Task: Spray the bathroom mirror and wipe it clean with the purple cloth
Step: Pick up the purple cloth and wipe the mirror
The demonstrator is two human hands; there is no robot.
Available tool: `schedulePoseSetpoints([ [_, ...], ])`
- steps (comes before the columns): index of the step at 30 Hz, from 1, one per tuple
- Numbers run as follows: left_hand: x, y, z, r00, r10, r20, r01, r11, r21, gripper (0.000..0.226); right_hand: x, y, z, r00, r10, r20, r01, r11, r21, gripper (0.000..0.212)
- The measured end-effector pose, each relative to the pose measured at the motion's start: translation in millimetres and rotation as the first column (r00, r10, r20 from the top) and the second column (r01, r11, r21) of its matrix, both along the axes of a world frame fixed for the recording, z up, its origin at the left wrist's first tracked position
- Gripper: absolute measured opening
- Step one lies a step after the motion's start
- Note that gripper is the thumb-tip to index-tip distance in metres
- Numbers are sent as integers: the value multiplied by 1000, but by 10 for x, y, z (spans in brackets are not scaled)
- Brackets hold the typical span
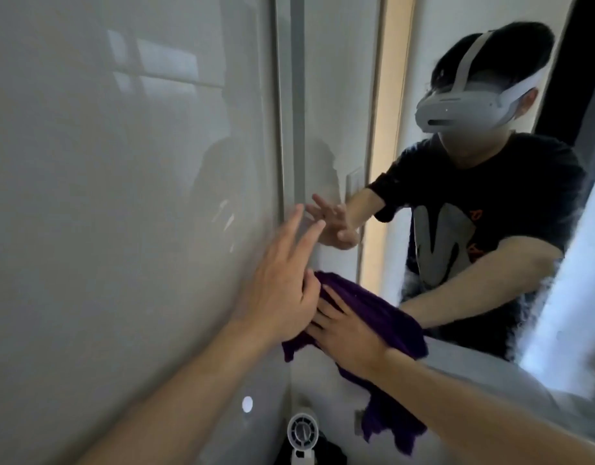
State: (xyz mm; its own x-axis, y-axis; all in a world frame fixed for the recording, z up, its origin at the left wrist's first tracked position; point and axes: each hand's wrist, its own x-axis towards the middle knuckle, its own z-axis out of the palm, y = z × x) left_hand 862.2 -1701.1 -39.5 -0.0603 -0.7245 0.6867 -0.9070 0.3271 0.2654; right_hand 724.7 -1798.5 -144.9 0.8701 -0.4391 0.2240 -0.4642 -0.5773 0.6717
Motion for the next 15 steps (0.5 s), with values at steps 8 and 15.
schedulePoseSetpoints([
  [8,70,-449,-291,902,35,429,-20,999,-40,81,-911,71,-218,941,46,-334,-58,998,-24,64],
  [15,77,-521,-318,873,85,480,-92,996,-9,113,-1551,295,-179,958,48,-281,-35,998,49,69],
])
